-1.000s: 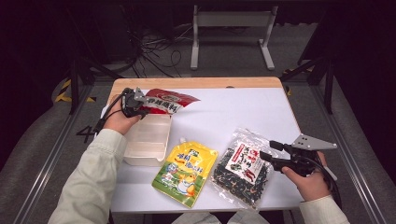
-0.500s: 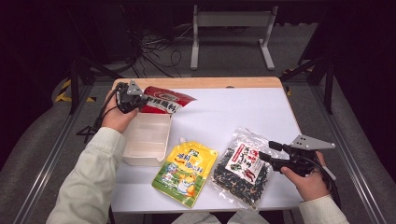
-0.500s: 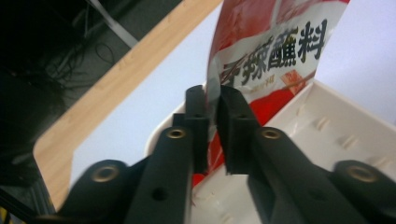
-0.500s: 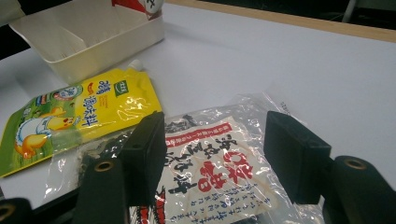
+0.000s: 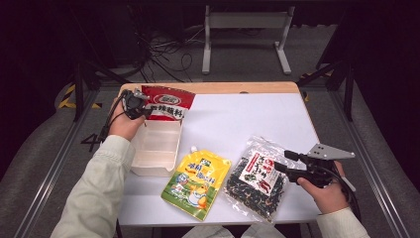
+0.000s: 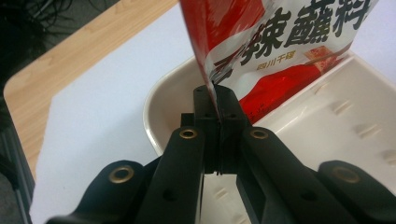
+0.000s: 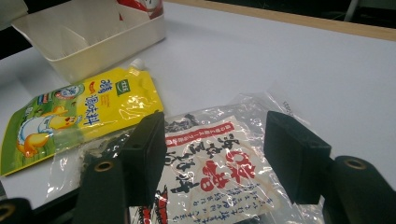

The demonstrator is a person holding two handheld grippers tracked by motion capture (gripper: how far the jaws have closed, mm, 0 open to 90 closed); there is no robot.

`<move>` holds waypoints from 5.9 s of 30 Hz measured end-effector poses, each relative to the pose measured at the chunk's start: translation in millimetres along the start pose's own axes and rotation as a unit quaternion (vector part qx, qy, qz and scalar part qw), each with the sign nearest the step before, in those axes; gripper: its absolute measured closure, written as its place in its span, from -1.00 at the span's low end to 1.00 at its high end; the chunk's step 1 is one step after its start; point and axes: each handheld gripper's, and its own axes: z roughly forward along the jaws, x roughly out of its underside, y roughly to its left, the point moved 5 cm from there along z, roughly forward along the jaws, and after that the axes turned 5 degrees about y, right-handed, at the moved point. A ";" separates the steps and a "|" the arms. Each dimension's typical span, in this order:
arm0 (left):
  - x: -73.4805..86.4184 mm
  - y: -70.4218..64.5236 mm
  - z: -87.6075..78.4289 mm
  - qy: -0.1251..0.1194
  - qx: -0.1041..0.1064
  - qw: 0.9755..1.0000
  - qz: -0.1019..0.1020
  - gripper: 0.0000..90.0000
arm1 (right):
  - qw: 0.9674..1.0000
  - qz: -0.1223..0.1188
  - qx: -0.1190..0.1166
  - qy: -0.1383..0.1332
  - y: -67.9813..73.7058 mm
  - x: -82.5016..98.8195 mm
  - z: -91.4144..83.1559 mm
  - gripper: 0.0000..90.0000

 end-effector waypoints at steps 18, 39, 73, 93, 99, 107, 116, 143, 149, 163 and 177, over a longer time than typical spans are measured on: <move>7.0 1.0 17.6 0.057 -0.018 0.998 -0.022 0.99 | 1.000 -0.001 -0.001 0.002 -0.2 0.8 0.7 -0.12; 10.5 -13.8 -24.7 -0.036 0.020 0.997 -0.068 -0.09 | 1.000 0.011 0.003 0.000 -4.6 0.0 -1.9 -0.14; 74.0 -92.7 -100.0 -0.149 0.107 0.982 -0.049 -0.54 | 0.997 0.031 0.036 0.060 -29.9 7.3 -5.9 -0.35; 89.4 -128.1 -103.4 -0.117 0.112 0.987 -0.007 -0.59 | 0.988 0.083 0.060 0.115 -60.8 21.5 11.0 -0.66; 87.3 -136.3 -102.3 -0.115 0.117 0.986 0.004 -0.61 | 0.983 0.108 0.065 0.134 -71.1 32.4 20.8 -0.68; 86.9 -146.3 -101.3 -0.107 0.127 0.986 0.015 -0.61 | 0.978 0.124 0.078 0.148 -79.0 41.8 31.9 -0.79; 87.3 -147.4 -99.8 -0.108 0.129 0.986 0.016 -0.61 | 0.973 0.121 0.103 0.165 -83.1 50.1 39.9 -0.85; 83.5 -160.7 -92.5 -0.100 0.155 0.983 0.027 -0.61 | 0.964 0.090 0.135 0.209 -68.1 47.1 40.9 0.36; 80.6 -171.1 -86.9 -0.092 0.167 0.981 0.035 -0.61 | 0.967 0.155 0.088 0.183 -72.6 47.0 36.4 0.76; 75.1 -192.9 -76.4 -0.079 0.188 0.977 0.060 -0.61 | 0.986 0.096 0.093 0.097 -51.8 4.5 2.9 0.88; 60.7 -213.6 -65.0 -0.073 0.211 0.972 0.077 -0.61 | 0.994 0.020 0.104 0.024 -8.6 -40.0 -42.9 0.90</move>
